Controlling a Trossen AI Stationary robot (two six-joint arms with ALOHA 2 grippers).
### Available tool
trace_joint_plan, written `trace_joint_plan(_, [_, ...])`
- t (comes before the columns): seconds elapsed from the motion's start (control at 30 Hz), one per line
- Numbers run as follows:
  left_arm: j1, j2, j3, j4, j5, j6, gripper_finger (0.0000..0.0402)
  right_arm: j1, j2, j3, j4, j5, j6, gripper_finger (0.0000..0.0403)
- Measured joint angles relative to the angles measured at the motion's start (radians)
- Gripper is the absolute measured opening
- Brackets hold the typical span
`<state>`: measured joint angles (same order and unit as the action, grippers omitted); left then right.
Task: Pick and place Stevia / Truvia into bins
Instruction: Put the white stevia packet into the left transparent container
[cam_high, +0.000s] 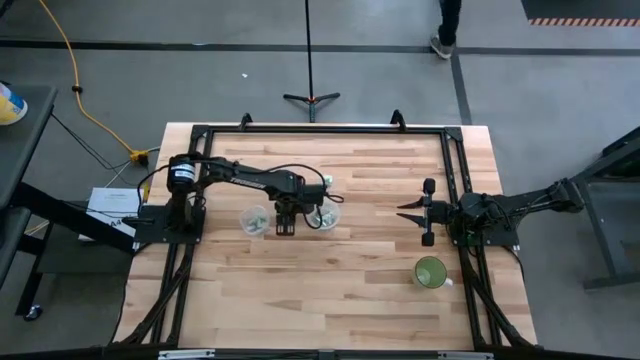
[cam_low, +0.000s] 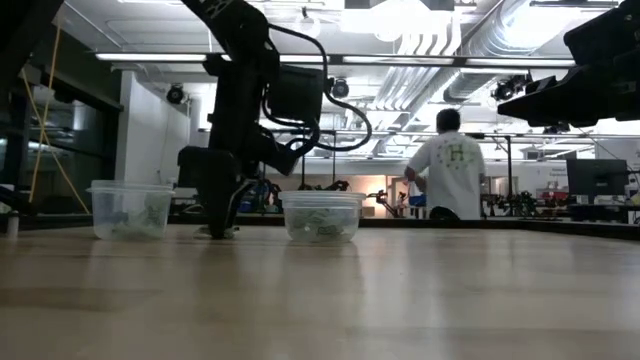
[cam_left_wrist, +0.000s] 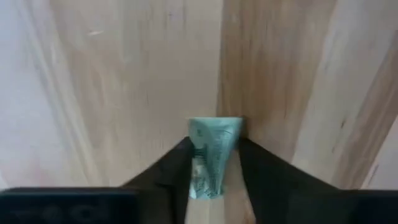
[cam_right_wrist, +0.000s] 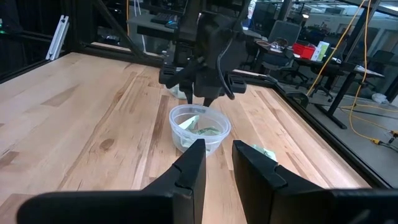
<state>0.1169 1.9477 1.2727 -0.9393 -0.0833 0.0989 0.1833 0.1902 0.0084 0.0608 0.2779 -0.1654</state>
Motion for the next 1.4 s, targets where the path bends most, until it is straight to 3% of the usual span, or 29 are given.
trace_joint_plan(0.23, [0.002,0.007,0.074,-0.043,-0.024,0.015,0.0022,0.000,0.000,0.000,0.000,0.000,0.000,0.0071])
trace_joint_plan(0.43, [-0.014,0.006,0.219,-0.264,-0.056,-0.021,0.0051,0.000,0.000,0.000,0.001,0.000,0.000,0.0071])
trace_joint_plan(0.57, [-0.050,0.006,0.320,-0.445,-0.075,-0.084,0.0021,0.000,0.000,0.000,0.000,0.000,0.000,0.0071])
trace_joint_plan(0.73, [-0.100,0.005,0.377,-0.542,-0.062,-0.181,0.0035,0.000,0.000,0.000,0.000,0.000,0.000,0.0071])
trace_joint_plan(0.83, [-0.142,0.005,0.376,-0.621,-0.071,-0.220,0.0047,0.000,0.000,0.000,-0.001,0.000,0.000,0.0071])
trace_joint_plan(0.9, [-0.172,0.004,0.371,-0.637,-0.109,-0.267,0.0036,0.000,0.000,0.000,-0.001,0.000,0.000,0.0071])
trace_joint_plan(1.07, [-0.206,-0.020,0.354,-0.628,-0.077,-0.312,0.0021,0.000,0.000,0.000,-0.002,0.000,0.000,0.0071])
trace_joint_plan(1.27, [-0.217,-0.015,0.231,-0.634,-0.088,-0.366,0.0044,0.000,0.000,0.000,-0.003,0.000,0.002,0.0071])
trace_joint_plan(1.4, [-0.203,-0.015,0.130,-0.620,-0.107,-0.366,0.0023,0.000,0.000,0.000,-0.004,0.000,0.001,0.0071])
